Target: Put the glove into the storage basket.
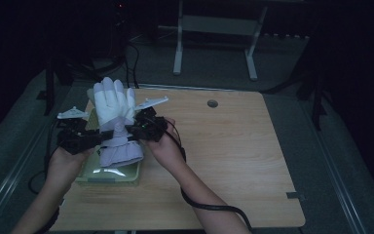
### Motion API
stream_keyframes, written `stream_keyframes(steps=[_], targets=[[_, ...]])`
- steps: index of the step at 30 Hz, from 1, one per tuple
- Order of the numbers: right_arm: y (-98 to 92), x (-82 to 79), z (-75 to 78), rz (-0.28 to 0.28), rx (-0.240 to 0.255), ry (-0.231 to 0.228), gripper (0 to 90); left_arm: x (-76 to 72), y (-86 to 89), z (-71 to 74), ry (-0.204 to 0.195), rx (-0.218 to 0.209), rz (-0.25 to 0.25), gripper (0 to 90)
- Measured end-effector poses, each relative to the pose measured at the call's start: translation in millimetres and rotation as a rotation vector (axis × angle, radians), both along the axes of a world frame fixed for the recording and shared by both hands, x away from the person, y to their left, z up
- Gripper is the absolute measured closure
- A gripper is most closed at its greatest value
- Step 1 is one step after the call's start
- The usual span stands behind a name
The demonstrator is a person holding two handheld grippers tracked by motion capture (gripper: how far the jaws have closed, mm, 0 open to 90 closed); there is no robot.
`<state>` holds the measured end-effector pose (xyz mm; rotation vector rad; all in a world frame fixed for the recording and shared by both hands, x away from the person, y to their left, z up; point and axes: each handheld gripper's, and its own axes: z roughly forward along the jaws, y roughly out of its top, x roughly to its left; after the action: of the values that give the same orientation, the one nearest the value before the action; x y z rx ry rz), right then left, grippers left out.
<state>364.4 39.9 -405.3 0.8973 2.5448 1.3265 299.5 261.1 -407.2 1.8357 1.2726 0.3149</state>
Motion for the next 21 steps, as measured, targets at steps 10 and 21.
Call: stream_keyframes(steps=[10,21], targets=[[29.7,9.8,-33.3,0.006,-0.038,0.047,77.4,7.4,20.4,-37.3,0.061,-0.029,0.044,75.7],[53.1,19.5,-86.5,-0.008,-0.17,0.118,77.4,23.3,25.6,-87.0,0.219,0.004,0.076,75.2]])
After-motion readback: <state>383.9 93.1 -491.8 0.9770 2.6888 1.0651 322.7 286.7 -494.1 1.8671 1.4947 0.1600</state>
